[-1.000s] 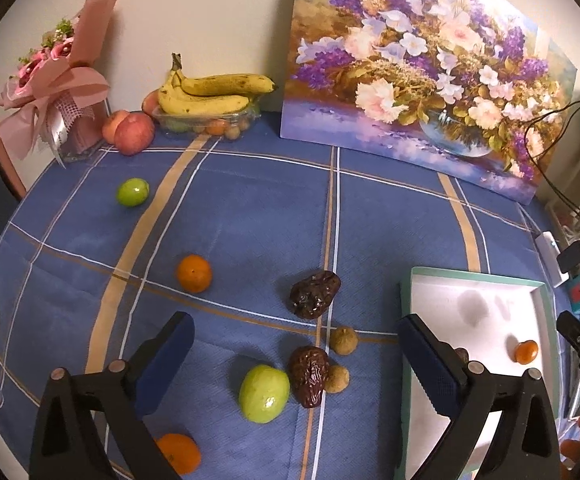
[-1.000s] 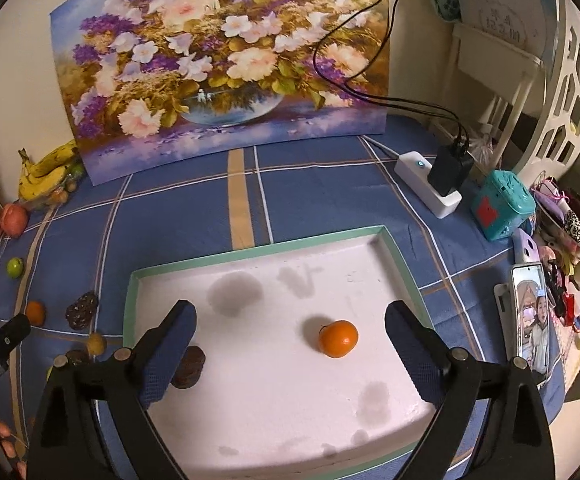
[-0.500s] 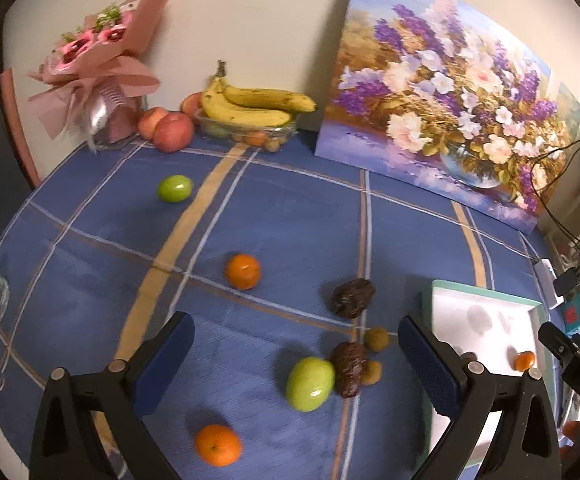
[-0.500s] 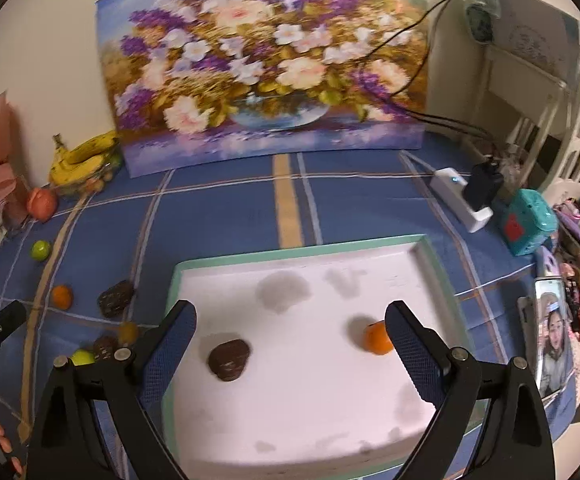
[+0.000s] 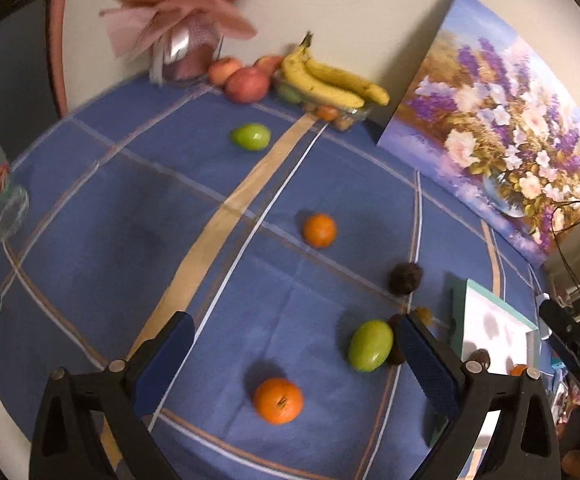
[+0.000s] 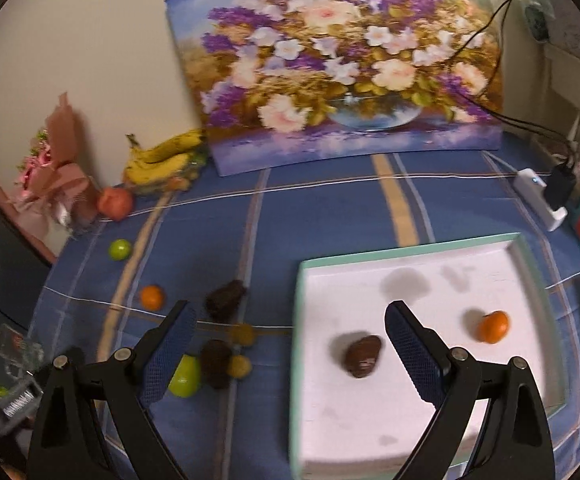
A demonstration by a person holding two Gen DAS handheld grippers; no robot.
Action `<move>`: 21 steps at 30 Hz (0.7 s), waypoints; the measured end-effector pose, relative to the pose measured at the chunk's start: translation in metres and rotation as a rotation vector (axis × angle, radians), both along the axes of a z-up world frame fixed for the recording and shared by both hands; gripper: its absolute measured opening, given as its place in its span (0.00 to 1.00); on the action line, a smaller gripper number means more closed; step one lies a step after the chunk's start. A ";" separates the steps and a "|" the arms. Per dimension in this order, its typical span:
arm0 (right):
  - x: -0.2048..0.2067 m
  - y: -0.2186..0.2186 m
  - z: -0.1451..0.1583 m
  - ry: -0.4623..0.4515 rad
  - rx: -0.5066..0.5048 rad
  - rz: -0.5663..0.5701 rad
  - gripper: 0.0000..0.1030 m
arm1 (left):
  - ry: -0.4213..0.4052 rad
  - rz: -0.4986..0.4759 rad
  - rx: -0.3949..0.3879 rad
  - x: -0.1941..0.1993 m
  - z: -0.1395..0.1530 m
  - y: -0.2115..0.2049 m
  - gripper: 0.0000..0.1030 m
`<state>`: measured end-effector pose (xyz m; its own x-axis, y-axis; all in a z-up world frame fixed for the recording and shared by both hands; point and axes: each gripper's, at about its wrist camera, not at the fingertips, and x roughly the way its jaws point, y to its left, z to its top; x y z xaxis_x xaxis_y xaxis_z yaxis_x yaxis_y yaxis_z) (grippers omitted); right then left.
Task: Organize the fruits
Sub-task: 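Grasp a second mandarin orange with the left gripper while the right grasps a tan longan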
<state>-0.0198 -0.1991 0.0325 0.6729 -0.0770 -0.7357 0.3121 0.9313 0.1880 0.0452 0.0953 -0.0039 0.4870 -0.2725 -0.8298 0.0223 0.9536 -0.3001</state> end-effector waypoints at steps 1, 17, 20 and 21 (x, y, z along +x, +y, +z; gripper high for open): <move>0.002 0.004 -0.001 0.002 0.005 0.009 0.92 | 0.018 0.002 -0.015 0.000 -0.004 0.002 0.98; 0.036 0.039 -0.060 0.203 0.086 0.134 0.47 | 0.266 -0.050 -0.040 0.003 -0.058 -0.013 0.74; 0.040 0.041 -0.075 0.246 0.103 0.145 0.41 | 0.297 -0.057 -0.021 0.004 -0.067 -0.016 0.73; 0.041 0.042 -0.081 0.262 0.105 0.147 0.40 | 0.307 -0.060 -0.014 0.004 -0.069 -0.017 0.73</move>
<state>0.0213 -0.1569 -0.0482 0.4576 0.0927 -0.8843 0.2259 0.9498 0.2164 0.0491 0.0779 -0.0732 0.1965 -0.3057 -0.9316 -0.0149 0.9491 -0.3146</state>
